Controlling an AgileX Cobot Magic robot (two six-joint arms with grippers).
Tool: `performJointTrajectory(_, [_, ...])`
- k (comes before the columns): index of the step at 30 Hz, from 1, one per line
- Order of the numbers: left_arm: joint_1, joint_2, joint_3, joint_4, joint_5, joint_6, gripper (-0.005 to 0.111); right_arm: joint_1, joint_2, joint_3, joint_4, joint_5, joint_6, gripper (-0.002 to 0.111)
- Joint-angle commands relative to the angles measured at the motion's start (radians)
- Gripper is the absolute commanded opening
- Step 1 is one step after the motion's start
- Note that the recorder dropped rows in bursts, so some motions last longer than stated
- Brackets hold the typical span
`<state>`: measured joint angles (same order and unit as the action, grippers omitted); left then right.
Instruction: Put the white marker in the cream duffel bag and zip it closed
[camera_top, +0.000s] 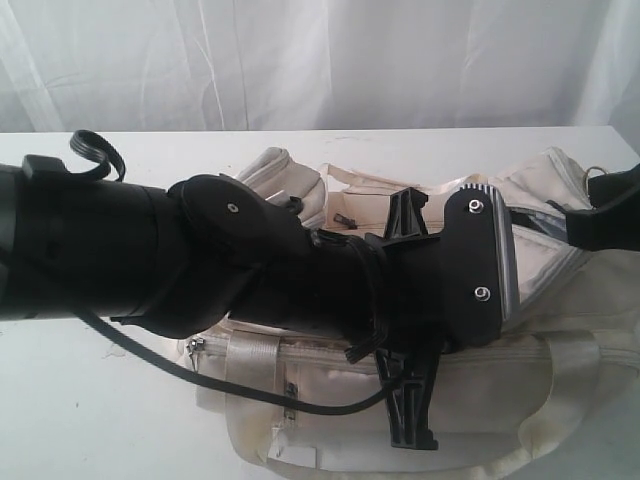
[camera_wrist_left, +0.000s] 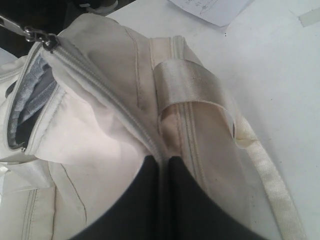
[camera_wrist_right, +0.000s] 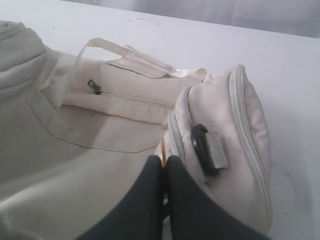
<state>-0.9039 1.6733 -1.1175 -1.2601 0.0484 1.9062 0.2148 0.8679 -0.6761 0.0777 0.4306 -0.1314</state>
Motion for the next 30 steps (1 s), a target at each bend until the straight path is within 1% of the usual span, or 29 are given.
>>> performJointTrajectory(1, [-0.005, -0.002, 0.001, -0.015, 0.026, 0.0, 0.0, -0.009, 0.001, -0.008, -0.012, -0.062, 0.006, 0.0])
performJointTrajectory(30, [-0.005, -0.002, 0.001, -0.015, 0.026, 0.0, 0.0, -0.009, 0.001, -0.008, 0.001, -0.083, 0.013, 0.0])
